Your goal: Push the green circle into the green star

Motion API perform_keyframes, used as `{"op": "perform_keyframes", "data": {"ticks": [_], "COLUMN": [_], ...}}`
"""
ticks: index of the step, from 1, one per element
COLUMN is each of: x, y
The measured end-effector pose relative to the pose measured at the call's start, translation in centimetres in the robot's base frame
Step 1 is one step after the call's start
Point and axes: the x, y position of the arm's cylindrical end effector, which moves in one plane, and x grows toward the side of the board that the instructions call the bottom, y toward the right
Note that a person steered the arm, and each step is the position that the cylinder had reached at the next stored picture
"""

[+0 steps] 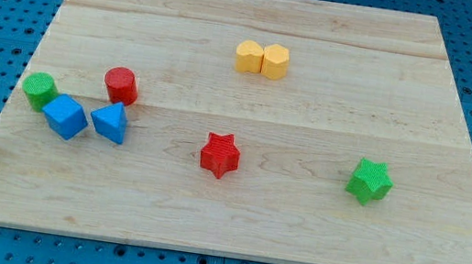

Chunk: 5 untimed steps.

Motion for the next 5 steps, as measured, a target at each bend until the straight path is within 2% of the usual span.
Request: {"op": "perform_keyframes", "data": {"ticks": [2, 4, 5], "x": [-7.2, -8.7, -11.0], "y": [3.5, 0.6, 2.9]}}
